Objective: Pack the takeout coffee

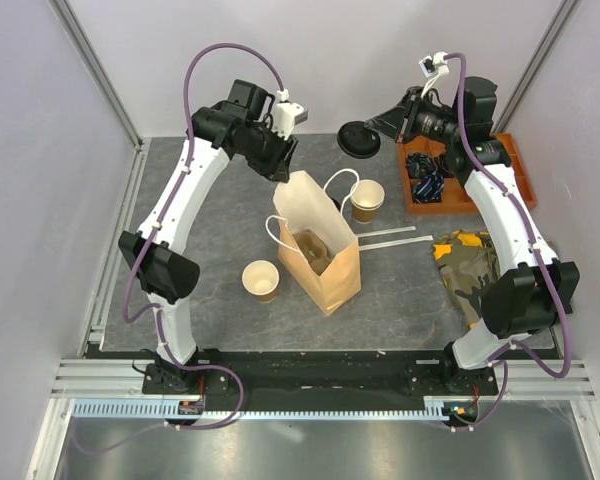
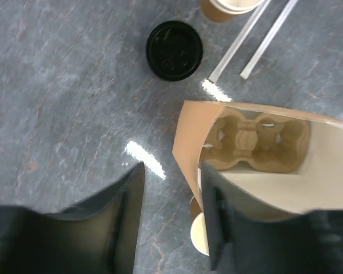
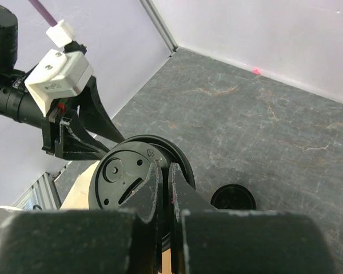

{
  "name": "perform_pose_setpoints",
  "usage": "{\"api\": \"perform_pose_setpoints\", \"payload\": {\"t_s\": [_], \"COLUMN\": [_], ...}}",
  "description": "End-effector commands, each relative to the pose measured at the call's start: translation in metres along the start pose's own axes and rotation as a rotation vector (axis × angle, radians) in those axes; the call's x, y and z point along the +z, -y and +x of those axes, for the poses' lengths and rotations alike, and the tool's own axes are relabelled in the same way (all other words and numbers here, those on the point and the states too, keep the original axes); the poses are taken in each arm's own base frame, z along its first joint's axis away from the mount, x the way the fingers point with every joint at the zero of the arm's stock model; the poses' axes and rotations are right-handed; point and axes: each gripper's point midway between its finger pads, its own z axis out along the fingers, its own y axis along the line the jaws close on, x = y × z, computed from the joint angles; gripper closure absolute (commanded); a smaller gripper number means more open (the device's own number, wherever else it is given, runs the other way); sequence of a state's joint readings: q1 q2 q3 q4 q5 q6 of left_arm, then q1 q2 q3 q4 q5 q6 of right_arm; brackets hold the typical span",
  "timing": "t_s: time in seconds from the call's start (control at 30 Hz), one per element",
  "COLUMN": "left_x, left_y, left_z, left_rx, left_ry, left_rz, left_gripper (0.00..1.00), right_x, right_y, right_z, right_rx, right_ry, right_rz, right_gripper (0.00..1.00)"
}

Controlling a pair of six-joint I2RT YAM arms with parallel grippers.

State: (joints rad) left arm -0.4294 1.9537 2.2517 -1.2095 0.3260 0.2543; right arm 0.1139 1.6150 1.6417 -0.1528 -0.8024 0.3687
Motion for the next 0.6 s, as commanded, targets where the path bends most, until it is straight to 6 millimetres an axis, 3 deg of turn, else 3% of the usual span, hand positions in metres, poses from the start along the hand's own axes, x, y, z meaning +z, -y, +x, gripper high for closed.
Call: {"api": "perform_pose_setpoints", "payload": {"t_s": [0.0, 0.1, 0.2, 0.3, 0.33, 0.4, 0.43, 0.57], "left_x": [-0.003, -0.007, -0.018, -0.045, -0.057, -0.067, -0.077, -0.096], "left_y": [-0.019, -0.021, -0.036, -0.087, -0.116, -0.15, -0.177, -0.228], "left_z": [0.007, 0.005, -0.003, -0.005, 0.002, 0.019, 0.037, 0.074], "left_rx": [0.047, 0.0, -0.076, -0.155, -0.205, -0.276, -0.335, -0.443], "left_ry": [-0.044, -0.032, 0.008, 0.061, 0.074, 0.061, 0.047, 0.033], "left_rz": [-0.103, -0.098, -0.128, -0.267, -0.33, -0.397, -0.442, -0.534], "left_gripper": [0.63, 0.9, 0.98, 0.98, 0.98, 0.98, 0.98, 0.98], "right_x": [-0.003, -0.002, -0.001, -0.001, 0.0, 0.001, 0.002, 0.006], "right_y": [-0.004, -0.003, 0.001, 0.002, 0.004, 0.005, 0.007, 0.008], "right_z": [-0.023, -0.023, -0.021, -0.019, -0.017, -0.013, -0.009, 0.002], "right_rx": [-0.067, -0.068, -0.07, -0.074, -0.071, -0.064, -0.055, -0.026], "right_ry": [0.048, 0.047, 0.041, 0.036, 0.031, 0.024, 0.016, 0.003], "right_rz": [0.009, 0.011, 0.016, 0.019, 0.019, 0.015, 0.014, 0.003], "right_gripper": [1.0, 1.0, 1.0, 1.0, 1.0, 1.0, 1.0, 1.0]}}
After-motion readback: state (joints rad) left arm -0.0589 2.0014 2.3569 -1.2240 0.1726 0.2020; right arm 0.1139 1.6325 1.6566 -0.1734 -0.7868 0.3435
